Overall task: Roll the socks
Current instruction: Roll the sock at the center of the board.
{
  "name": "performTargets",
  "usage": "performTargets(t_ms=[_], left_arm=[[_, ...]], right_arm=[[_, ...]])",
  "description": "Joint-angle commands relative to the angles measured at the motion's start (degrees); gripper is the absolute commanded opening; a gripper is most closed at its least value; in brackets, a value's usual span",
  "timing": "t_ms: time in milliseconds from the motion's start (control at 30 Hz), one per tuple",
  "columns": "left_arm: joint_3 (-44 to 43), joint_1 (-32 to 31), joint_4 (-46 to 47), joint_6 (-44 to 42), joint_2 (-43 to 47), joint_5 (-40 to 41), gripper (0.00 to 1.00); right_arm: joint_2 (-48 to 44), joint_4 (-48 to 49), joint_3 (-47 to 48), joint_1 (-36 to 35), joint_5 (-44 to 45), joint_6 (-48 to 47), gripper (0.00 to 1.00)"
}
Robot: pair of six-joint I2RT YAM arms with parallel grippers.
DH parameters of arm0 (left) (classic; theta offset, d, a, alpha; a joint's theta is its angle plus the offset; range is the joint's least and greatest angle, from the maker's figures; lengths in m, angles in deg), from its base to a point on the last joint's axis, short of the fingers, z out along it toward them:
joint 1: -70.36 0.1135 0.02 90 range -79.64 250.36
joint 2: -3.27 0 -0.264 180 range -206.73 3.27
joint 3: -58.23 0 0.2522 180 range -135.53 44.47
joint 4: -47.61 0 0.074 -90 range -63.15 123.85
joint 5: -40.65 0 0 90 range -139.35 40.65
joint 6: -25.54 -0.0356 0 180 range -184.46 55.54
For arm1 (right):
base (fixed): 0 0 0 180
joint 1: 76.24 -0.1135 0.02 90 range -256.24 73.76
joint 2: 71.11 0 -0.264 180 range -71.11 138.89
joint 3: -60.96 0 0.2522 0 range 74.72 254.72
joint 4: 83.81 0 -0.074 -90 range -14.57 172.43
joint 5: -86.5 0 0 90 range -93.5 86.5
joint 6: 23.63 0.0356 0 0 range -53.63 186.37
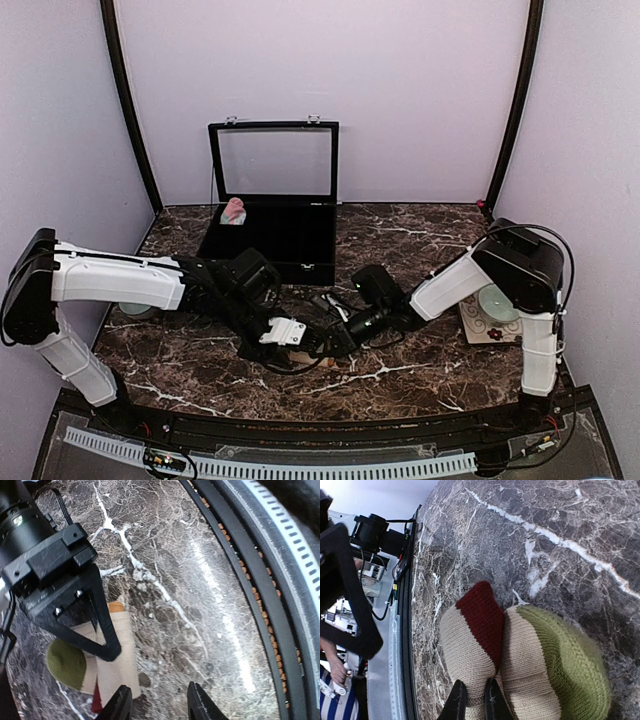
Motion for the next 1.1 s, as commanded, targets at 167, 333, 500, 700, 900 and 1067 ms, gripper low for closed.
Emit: performTargets(t_ms=[167,333,500,700,900,1067], left_arm=[[-1.61,-2.12,4.3,-7.34,-7.49,10.25,0.4],[0.21,-2.12,11.47,-7.65,-9.82,14.94,0.4],[0.94,-2.14,15.54,-7.76,-10.82,17.43,0.39],[0.72,-2.14,12.42,-9.03,-12.0,16.42,0.39],[1.16,-2.21,9.07,-8.64,-14.0,14.63,0.38],[1.48,-2.21,8.85,-8.26,-16.41,15.26,0.39]], right_arm=[[10.14,-17.15,-3.18,0.14,3.15,6.81,0.0],[10.63,-18.05,-3.78,1.39,3.47,7.09,0.0],[10.41,-18.63,-3.38,1.61,3.56,6.91,0.0],[10.29,-18.28,-3.58,2.47,2.49,7.23,0.0],[9.41,-17.25,-4.01,3.53,2.63,9.18,0.0],[8.84,-17.58,-3.81,3.73,2.95,8.85,0.0]])
